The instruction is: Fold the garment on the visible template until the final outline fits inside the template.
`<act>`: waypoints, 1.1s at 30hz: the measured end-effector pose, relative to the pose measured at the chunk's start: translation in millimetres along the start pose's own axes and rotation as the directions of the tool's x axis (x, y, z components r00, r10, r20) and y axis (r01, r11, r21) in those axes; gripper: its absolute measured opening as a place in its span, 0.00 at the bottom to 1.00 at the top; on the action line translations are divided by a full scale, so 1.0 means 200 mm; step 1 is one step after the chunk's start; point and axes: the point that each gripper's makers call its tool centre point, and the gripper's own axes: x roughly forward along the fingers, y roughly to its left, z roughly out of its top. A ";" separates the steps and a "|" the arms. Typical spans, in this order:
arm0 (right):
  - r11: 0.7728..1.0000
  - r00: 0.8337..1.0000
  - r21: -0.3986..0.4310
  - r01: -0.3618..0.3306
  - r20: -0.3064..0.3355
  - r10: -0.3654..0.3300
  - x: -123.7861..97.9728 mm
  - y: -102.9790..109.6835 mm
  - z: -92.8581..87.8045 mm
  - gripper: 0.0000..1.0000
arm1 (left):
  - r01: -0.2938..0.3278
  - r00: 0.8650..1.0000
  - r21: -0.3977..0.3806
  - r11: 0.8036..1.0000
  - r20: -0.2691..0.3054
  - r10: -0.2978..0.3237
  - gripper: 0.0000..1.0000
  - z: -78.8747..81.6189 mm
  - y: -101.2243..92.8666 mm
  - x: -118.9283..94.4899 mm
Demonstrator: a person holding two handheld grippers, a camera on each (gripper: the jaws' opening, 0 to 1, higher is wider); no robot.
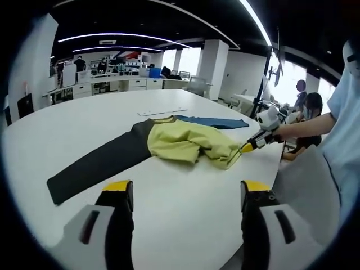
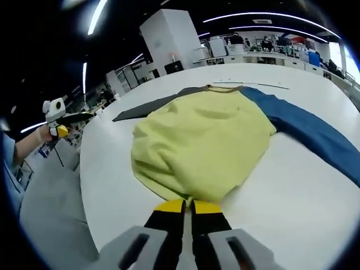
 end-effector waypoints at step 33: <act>0.988 0.983 0.147 0.046 0.169 -0.071 -0.43 0.03 -0.03 0.00 | -0.004 0.984 0.493 0.870 -0.152 0.091 0.17 -0.02 -0.12 0.80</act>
